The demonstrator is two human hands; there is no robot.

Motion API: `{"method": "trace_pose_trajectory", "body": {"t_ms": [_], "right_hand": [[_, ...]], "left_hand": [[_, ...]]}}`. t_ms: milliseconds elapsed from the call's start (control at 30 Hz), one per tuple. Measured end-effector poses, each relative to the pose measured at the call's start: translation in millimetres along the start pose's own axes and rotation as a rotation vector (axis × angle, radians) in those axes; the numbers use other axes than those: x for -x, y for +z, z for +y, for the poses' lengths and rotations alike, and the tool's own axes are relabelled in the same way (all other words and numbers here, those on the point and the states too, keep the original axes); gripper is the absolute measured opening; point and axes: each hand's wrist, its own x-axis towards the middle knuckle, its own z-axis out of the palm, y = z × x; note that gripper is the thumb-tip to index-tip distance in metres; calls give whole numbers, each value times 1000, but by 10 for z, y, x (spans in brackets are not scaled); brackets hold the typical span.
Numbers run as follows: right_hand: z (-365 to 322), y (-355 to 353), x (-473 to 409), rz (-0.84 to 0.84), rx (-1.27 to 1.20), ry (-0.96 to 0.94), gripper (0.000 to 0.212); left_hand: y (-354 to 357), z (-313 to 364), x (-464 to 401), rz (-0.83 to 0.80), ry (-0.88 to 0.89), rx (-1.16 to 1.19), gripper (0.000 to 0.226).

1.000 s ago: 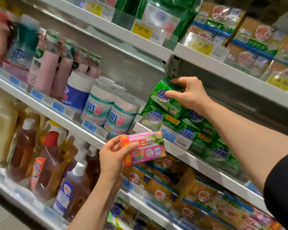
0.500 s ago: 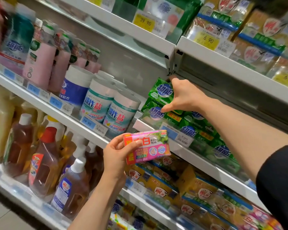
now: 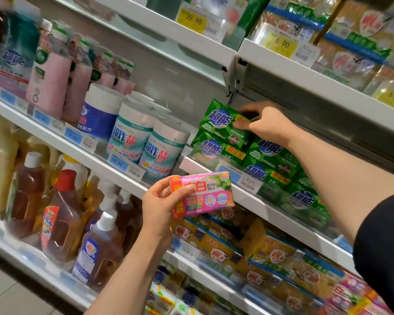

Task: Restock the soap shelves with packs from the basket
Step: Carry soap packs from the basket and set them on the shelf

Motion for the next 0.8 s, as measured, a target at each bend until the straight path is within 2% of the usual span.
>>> {"method": "trace_pose_trajectory", "body": {"t_ms": [133, 300, 433, 533, 633, 800], "right_hand": [[31, -6, -7, -103, 116, 33, 58], [2, -104, 53, -114, 38, 13, 47], [92, -87, 114, -105, 95, 11, 51], [122, -67, 197, -25, 137, -6, 54], [285, -123, 471, 174, 237, -34, 58], [858, -294, 1466, 350, 313, -101, 51]], "left_hand": [[25, -27, 9, -8, -5, -6, 50], [46, -45, 8, -13, -19, 3, 43], [32, -16, 20, -32, -36, -52, 40], [6, -32, 55, -66, -37, -126, 45], [49, -165, 179, -116, -66, -187, 44], [412, -556, 547, -252, -158, -281, 63]]}}
